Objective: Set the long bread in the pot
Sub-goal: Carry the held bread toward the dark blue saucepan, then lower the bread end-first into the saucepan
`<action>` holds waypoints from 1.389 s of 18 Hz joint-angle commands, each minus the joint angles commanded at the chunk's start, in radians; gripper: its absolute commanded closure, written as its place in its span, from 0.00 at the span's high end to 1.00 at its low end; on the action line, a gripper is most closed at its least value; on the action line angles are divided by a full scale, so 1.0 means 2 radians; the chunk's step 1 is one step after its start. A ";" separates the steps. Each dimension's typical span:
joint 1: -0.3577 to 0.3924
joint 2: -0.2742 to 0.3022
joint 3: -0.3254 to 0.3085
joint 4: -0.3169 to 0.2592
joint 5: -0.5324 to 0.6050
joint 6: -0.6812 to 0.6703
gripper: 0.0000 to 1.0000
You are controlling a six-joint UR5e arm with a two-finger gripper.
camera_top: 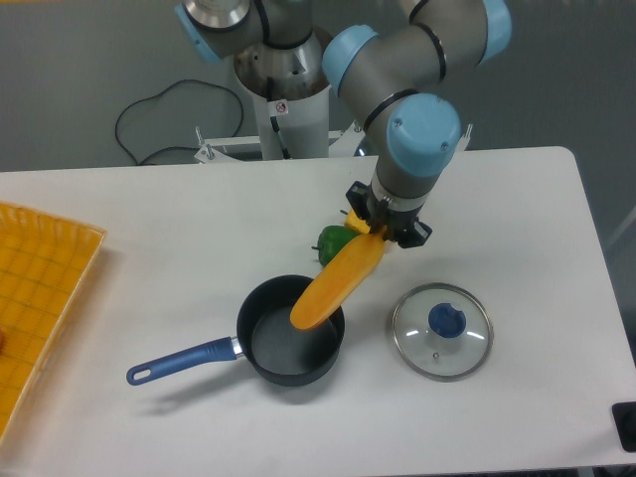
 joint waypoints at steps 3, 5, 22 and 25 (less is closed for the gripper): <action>-0.006 -0.003 0.000 0.001 0.001 -0.011 0.20; -0.009 -0.004 -0.001 0.001 0.002 -0.021 0.20; -0.047 -0.034 0.000 0.038 0.023 -0.077 0.31; -0.048 -0.036 0.000 0.038 0.023 -0.077 0.43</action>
